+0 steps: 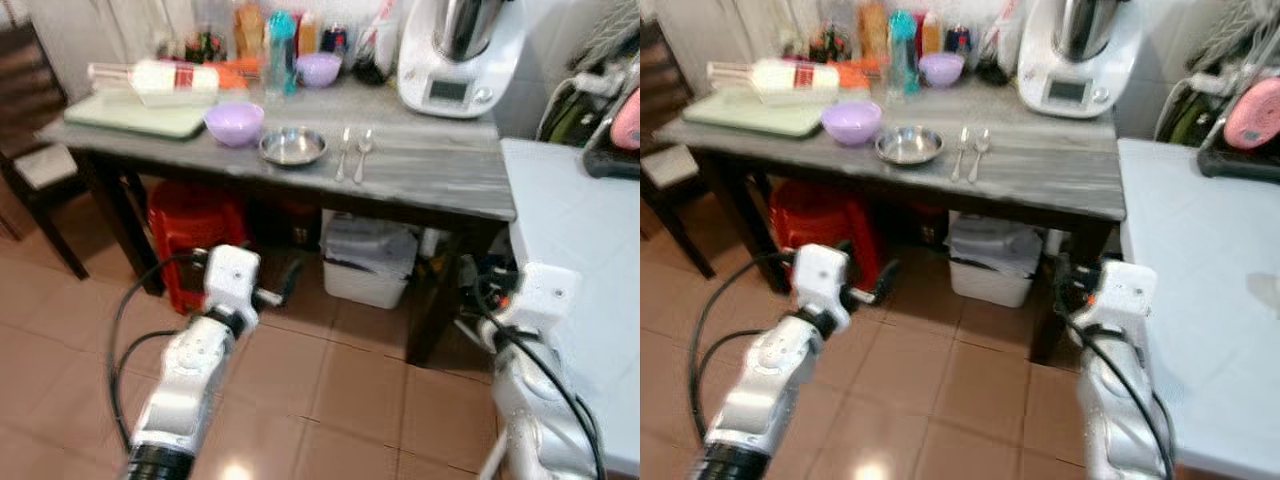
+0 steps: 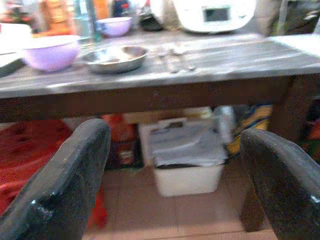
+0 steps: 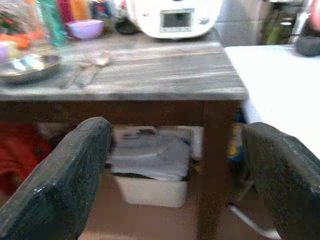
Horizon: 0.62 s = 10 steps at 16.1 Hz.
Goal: Setting the table
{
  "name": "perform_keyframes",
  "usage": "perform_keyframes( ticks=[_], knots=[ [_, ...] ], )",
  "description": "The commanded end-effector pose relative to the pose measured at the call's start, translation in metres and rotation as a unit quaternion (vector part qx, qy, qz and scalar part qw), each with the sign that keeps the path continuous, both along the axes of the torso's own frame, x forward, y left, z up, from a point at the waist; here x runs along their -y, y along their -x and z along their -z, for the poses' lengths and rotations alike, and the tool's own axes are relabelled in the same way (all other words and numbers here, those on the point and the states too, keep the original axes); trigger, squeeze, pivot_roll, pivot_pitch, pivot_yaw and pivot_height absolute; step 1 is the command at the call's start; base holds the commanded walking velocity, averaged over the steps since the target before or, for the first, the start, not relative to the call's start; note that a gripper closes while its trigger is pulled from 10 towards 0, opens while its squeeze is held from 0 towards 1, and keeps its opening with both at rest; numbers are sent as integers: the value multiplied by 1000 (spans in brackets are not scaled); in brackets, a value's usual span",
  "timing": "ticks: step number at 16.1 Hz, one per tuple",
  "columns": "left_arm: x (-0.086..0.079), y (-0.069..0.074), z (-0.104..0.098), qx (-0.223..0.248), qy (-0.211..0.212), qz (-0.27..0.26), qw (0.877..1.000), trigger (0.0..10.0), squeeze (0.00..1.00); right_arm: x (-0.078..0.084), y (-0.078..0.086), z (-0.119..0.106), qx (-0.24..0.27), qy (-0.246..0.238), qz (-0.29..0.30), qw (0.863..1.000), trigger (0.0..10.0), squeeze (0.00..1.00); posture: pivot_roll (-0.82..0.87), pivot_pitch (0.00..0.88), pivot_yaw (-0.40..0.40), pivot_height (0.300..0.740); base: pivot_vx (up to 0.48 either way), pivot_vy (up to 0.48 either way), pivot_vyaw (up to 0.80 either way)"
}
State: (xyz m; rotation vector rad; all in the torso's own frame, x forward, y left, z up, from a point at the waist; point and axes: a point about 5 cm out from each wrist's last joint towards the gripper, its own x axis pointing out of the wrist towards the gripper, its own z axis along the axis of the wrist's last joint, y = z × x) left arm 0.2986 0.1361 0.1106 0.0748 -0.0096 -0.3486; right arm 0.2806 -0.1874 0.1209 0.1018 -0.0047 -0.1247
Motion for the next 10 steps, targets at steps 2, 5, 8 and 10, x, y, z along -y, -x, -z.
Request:
perform_keyframes(
  ticks=[2,5,8,10],
  knots=[
    [6,-1,-3,3,9,12,1000,10000,0,8,1,0,-4,4,12,1000,10000,0,-38,0,3,740,0,-426,0],
    [9,-1,-3,3,9,18,1000,10000,0,8,1,1,-4,2,14,1000,10000,0,-37,0,4,740,0,-424,-533],
    [12,-1,-3,3,11,23,1000,10000,0,8,1,1,-4,3,15,1000,10000,0,-40,0,6,740,0,-414,-142],
    [12,-1,-4,8,16,19,1000,10000,0,9,1,2,-5,4,16,1000,10000,0,-40,0,6,740,0,-396,0]
  ],
)
